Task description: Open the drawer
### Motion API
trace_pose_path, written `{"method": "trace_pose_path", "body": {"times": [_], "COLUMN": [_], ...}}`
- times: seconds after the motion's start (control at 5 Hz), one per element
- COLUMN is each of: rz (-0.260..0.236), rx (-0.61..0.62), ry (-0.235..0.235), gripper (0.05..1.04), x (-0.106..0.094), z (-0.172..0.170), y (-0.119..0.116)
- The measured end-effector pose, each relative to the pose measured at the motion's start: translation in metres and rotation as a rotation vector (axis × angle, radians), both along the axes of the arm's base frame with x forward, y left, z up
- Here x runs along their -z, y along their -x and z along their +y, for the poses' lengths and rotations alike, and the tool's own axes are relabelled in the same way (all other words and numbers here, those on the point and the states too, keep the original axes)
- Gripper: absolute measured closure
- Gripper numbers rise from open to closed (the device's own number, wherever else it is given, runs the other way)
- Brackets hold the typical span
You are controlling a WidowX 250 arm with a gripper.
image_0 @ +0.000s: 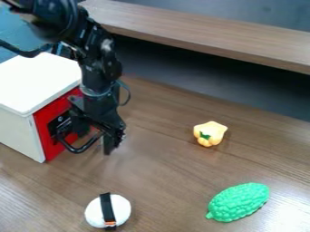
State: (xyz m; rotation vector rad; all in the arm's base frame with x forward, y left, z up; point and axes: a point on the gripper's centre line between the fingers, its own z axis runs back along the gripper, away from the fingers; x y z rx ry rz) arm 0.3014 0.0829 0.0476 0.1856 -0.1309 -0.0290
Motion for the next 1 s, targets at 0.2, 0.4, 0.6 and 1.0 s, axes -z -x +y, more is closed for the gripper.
{"method": "trace_pose_path", "body": {"times": [0.2,0.4,0.6,1.0], "rz": [-0.010,-0.037,-0.051,-0.030], "rx": [0.011,0.057,0.114,0.233], "ry": [0.047,0.116,0.164,0.213], "gripper": [0.085,0.085,0.085,0.085], "x": [0.007,0.007,0.007,0.011], "z": [-0.007,-0.019,-0.040,-0.088], "y": [-0.004,-0.010,-0.014,-0.012]}}
